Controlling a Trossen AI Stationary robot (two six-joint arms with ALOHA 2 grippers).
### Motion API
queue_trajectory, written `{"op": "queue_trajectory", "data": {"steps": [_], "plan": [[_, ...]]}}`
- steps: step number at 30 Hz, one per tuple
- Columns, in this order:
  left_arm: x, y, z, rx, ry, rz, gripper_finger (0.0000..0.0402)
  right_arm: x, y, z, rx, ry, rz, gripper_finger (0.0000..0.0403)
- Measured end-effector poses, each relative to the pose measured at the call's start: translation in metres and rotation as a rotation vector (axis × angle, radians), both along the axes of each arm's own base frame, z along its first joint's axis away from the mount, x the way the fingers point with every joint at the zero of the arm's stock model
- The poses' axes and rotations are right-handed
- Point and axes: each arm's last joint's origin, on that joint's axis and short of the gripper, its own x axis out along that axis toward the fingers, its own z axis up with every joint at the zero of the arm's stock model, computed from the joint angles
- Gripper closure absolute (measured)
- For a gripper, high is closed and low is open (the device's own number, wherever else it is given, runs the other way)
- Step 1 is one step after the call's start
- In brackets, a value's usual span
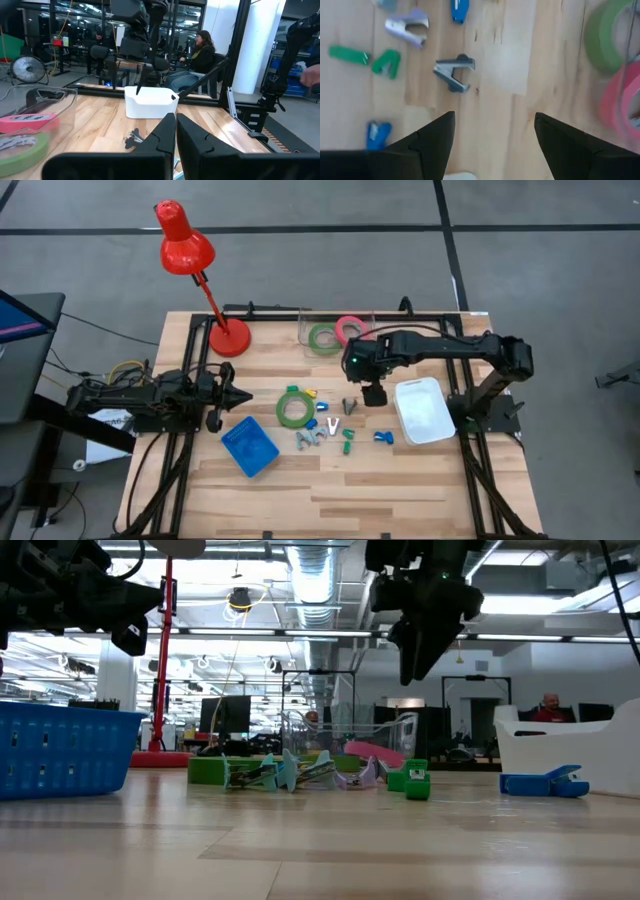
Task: Pick and place Stapler, Stapler remover, tape
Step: Put the black stapler remover into the white bin
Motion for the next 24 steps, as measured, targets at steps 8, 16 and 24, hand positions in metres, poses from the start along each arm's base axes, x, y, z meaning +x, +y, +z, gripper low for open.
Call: {"op": "queue_trajectory", "data": {"steps": [8,16,24], "plan": [[0.000,0.000,0.001,0.000,-0.008,0.000,0.0394,0.006,0.012,0.001,0.068,-0.064,-0.178,0.0138],[0.000,0.000,0.001,0.000,-0.009,0.000,0.0394,0.010,0.012,-0.012,0.043,-0.119,-0.104,0.0138],[0.000,0.000,0.001,0.000,-0.013,0.000,0.0394,0.004,0.012,-0.035,0.126,-0.101,-0.348,0.0138]]}}
